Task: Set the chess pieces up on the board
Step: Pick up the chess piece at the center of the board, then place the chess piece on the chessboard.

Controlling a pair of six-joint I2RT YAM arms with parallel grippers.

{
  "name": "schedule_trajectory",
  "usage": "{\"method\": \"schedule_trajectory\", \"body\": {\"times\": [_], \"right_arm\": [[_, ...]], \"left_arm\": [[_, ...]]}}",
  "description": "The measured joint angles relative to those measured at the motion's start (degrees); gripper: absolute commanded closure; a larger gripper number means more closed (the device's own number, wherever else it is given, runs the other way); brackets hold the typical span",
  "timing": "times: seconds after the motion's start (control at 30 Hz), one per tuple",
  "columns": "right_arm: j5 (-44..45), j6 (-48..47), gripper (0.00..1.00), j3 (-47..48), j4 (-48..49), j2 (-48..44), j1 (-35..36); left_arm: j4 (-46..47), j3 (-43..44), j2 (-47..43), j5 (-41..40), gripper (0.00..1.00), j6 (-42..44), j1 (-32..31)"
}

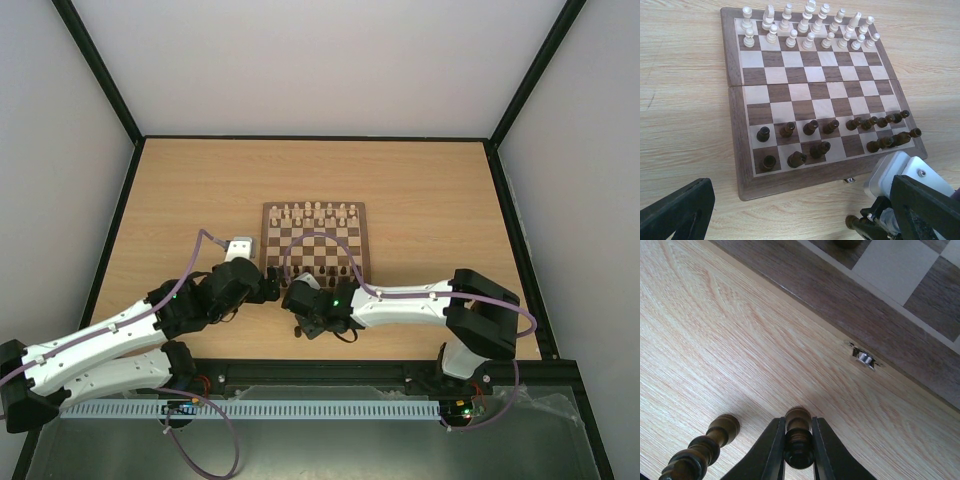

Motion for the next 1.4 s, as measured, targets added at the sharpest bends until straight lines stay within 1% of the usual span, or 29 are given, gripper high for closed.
{"method": "schedule_trajectory", "body": {"times": [0.4, 1.4], "right_arm": [[0.74, 0.04, 0.89, 0.00, -0.11, -0.50, 0.00], [3.58, 0.90, 0.89, -0.52, -3.28, -8.81, -0.11]], "left_arm": [[-0.04, 0.00, -0.72, -0.39, 0.01, 0.02, 0.00], [-0.09, 0.00, -0.72, -1.49, 0.01, 0.02, 0.00]]}}
